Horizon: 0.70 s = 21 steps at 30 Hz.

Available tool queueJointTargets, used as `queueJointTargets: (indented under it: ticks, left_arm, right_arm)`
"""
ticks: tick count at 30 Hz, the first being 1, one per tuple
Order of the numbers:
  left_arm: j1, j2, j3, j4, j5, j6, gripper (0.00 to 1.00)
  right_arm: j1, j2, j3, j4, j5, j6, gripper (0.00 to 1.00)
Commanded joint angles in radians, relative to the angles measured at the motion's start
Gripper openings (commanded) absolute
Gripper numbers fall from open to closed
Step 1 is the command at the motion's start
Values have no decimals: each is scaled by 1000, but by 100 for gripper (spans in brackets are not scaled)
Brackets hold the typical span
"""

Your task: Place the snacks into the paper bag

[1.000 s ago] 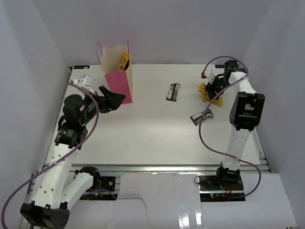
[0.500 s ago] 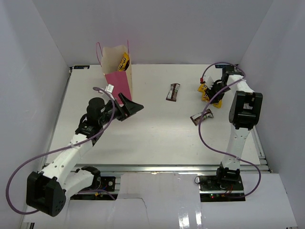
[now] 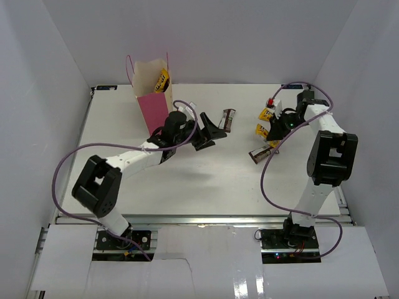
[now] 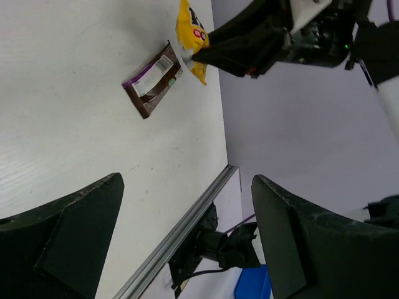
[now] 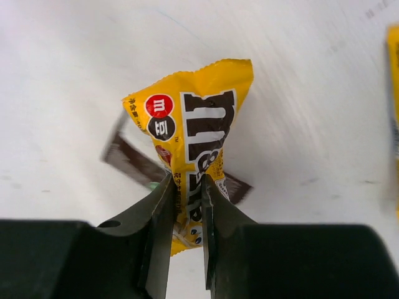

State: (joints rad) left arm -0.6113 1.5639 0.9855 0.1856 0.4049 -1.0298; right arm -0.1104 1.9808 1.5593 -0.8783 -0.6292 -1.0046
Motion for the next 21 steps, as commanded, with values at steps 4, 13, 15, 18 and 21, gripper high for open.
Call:
queueJointTargets:
  ticks: [4,13,15,18,21]
  left_arm:
    - [-45,212,203,63,14,-82,93]
    - [-70,337,343,61,40,-104,92]
    - [-76,350,343,61,48,-114,91]
    - [-80,361,340,61,55,-125,86]
    - [-82,369,340,61,60,-131,75]
  right_arm:
    - [55,-221,-162,-36,-328,103,14]
    - [181,-349,-288,109,-354,225,14]
    - [201,-353,-292,142,-342,270,14]
    - [232,-349,-285,200,-330,325,14]
    - [259,-338,-275,237,-311,363,15]
